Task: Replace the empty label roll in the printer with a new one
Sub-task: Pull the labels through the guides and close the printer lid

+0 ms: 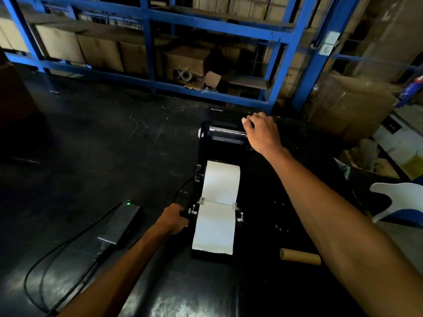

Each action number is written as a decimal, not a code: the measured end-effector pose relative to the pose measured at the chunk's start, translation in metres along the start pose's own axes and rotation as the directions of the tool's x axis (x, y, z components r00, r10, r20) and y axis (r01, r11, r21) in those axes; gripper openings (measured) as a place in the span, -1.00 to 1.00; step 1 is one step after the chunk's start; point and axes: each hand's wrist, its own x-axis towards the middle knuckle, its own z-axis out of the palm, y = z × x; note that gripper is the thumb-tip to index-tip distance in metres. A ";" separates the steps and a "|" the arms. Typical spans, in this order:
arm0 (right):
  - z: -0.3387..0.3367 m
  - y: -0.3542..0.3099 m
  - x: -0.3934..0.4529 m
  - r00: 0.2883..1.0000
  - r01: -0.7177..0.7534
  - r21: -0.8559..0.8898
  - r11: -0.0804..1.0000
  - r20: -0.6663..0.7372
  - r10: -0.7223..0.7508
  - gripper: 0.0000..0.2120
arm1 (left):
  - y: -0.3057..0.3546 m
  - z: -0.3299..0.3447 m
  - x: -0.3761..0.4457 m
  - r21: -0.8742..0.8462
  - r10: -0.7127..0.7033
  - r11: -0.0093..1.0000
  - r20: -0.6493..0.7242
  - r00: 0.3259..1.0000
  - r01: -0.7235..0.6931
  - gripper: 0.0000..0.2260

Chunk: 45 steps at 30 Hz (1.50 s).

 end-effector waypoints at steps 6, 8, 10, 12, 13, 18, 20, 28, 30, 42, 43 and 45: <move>-0.027 0.006 -0.069 0.916 0.075 0.438 0.896 -0.385 0.112 -0.78 | 0.009 0.009 -0.020 -0.058 0.053 0.997 0.008 0.999 -0.053 -0.81; -0.015 0.004 -0.087 0.922 -0.013 0.607 0.795 -0.300 0.244 -0.72 | 0.009 0.009 -0.019 -0.075 0.041 0.996 0.001 0.999 -0.041 -0.80; 0.005 0.005 -0.106 0.917 -0.133 0.717 0.685 -0.173 0.359 -0.55 | 0.006 0.007 -0.018 -0.108 0.024 0.994 -0.007 1.000 -0.024 -0.85; 0.020 0.012 -0.122 0.914 -0.233 0.740 0.631 -0.055 0.402 -0.40 | 0.005 0.006 -0.018 -0.142 0.022 0.990 -0.004 1.000 -0.023 -0.92; 0.027 0.016 -0.129 0.917 -0.270 0.733 0.624 -0.002 0.399 -0.35 | 0.005 0.006 -0.017 -0.171 0.016 0.985 0.001 1.000 -0.016 -0.85; 0.038 0.028 -0.171 0.923 -0.366 0.655 0.661 0.166 0.347 -0.18 | 0.006 0.012 -0.028 -0.324 0.001 0.946 -0.012 1.000 -0.005 -0.81; 0.039 0.034 -0.190 0.917 -0.399 0.578 0.712 0.237 0.321 -0.14 | 0.006 0.014 -0.032 -0.413 -0.009 0.911 -0.012 1.000 0.004 -0.80; 0.037 0.030 -0.215 0.891 -0.449 0.438 0.778 0.289 0.351 -0.25 | 0.005 0.018 -0.045 -0.731 -0.091 0.672 0.082 0.992 0.122 -0.77; 0.035 0.025 -0.214 0.861 -0.509 0.530 0.678 0.324 0.393 -0.32 | 0.003 0.017 -0.042 -0.750 -0.082 0.646 0.115 0.990 0.141 -0.32; 0.046 0.027 -0.216 0.561 -0.822 0.513 0.246 0.661 0.498 -0.12 | 0.021 0.017 -0.041 -0.664 -0.131 0.742 -0.005 0.991 0.095 0.06; 0.047 0.026 -0.216 0.557 -0.823 0.521 0.225 0.665 0.497 -0.11 | 0.022 0.017 -0.041 -0.664 -0.133 0.741 -0.006 0.991 0.096 0.06; 0.049 0.025 -0.216 0.553 -0.822 0.537 0.189 0.673 0.492 -0.12 | 0.023 0.016 -0.042 -0.676 -0.133 0.731 -0.006 0.991 0.094 0.07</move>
